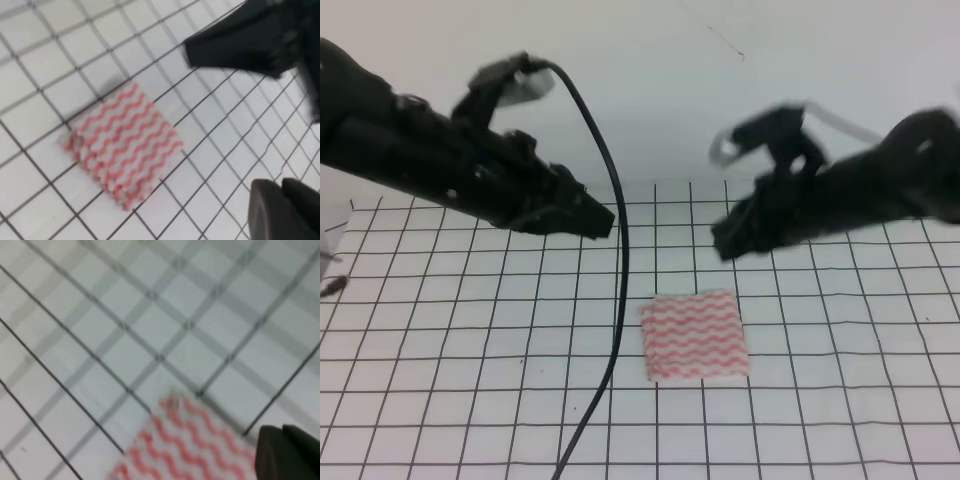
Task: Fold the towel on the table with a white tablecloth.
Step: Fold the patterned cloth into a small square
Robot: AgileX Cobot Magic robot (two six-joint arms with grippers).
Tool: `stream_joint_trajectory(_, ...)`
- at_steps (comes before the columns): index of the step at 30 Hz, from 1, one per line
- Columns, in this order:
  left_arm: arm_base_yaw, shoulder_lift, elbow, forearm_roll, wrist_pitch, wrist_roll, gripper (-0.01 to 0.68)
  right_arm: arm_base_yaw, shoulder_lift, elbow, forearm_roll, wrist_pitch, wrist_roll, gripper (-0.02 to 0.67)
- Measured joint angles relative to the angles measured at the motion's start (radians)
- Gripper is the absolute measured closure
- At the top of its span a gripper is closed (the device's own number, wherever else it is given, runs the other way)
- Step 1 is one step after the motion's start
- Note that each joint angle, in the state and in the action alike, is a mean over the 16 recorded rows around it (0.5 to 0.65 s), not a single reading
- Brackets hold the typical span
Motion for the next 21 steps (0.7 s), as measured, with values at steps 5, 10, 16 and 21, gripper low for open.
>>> stream_joint_trajectory(5, 0.0, -0.156, 0.031, 0.032, -0.013, 0.002, 0.669, 0.0, -0.203, -0.004, -0.08, 0.017, 0.019, 0.646)
stream_joint_trajectory(10, 0.0, -0.369, 0.13, 0.084, -0.095, 0.001, 0.672, 0.0, -0.411, 0.009, -0.271, 0.049, 0.146, 0.646)
stream_joint_trajectory(16, 0.0, -0.65, 0.362, 0.106, -0.299, -0.001, 0.672, 0.0, -0.632, 0.092, -0.553, 0.043, 0.404, 0.646)
stream_joint_trajectory(21, -0.001, -0.834, 0.576, 0.081, -0.46, 0.007, 0.672, 0.0, -0.797, 0.25, -0.741, -0.026, 0.612, 0.646)
